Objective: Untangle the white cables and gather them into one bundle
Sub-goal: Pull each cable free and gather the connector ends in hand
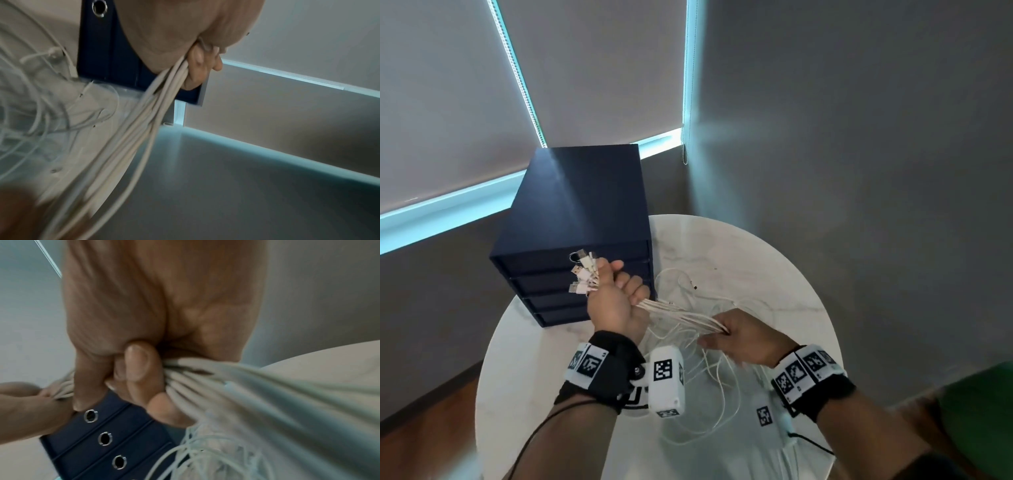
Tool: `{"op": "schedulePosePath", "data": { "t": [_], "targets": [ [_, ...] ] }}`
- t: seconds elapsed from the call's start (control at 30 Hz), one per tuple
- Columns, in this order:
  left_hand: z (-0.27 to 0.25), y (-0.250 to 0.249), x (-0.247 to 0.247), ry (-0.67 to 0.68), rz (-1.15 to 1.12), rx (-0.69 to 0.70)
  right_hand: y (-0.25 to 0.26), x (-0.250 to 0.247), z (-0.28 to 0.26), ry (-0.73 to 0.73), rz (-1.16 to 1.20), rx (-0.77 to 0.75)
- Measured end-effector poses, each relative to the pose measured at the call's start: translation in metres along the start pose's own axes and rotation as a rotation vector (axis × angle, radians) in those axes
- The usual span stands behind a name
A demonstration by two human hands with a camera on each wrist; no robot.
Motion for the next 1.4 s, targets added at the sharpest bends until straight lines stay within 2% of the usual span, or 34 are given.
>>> {"op": "schedulePosePath", "data": {
  "t": [0.17,0.33,0.43,0.53,0.6,0.7,0.83,0.93,1.1,1.2,1.3,1.4],
  "targets": [
    [0.026,-0.042,-0.019,-0.008,-0.055,0.069,-0.064,-0.030,-0.017,-0.155,-0.122,0.208],
    [0.033,-0.051,-0.030,-0.037,-0.061,0.081,-0.104,-0.076,-0.034,-0.345,-0.266,0.262],
    [0.029,-0.037,-0.036,-0.061,0.018,0.068,-0.107,-0.108,-0.037,-0.487,-0.378,0.329],
    [0.027,-0.020,-0.045,-0.064,0.135,0.040,-0.097,-0.141,-0.047,-0.721,-0.560,0.411],
    [0.026,-0.009,-0.051,-0.042,0.255,0.017,-0.089,-0.156,-0.051,-0.867,-0.628,0.401],
    [0.024,0.004,-0.057,0.008,0.449,-0.017,-0.082,-0.167,-0.049,-0.960,-0.660,0.393],
    [0.023,0.005,-0.059,0.036,0.592,-0.018,-0.093,-0.169,-0.046,-0.893,-0.724,0.494],
    [0.027,-0.003,-0.057,0.032,0.595,0.019,-0.113,-0.163,-0.048,-0.752,-0.760,0.626],
    [0.035,-0.018,-0.061,0.008,0.558,0.056,-0.164,-0.131,-0.054,-0.519,-0.696,0.693],
    [0.034,-0.015,-0.063,0.002,0.565,0.031,-0.187,-0.106,-0.059,-0.410,-0.724,0.780],
    [0.026,0.000,-0.065,0.016,0.621,-0.032,-0.202,-0.099,-0.070,-0.469,-0.641,0.839],
    [0.016,0.017,-0.070,0.041,0.676,-0.090,-0.194,-0.109,-0.083,-0.699,-0.508,0.839]
  ]
}}
Point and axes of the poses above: each hand's wrist, its own z-axis towards the middle knuckle, its own x-axis out of the palm, y = z × x, the point moved 2 cm from there along z, towards the middle knuckle
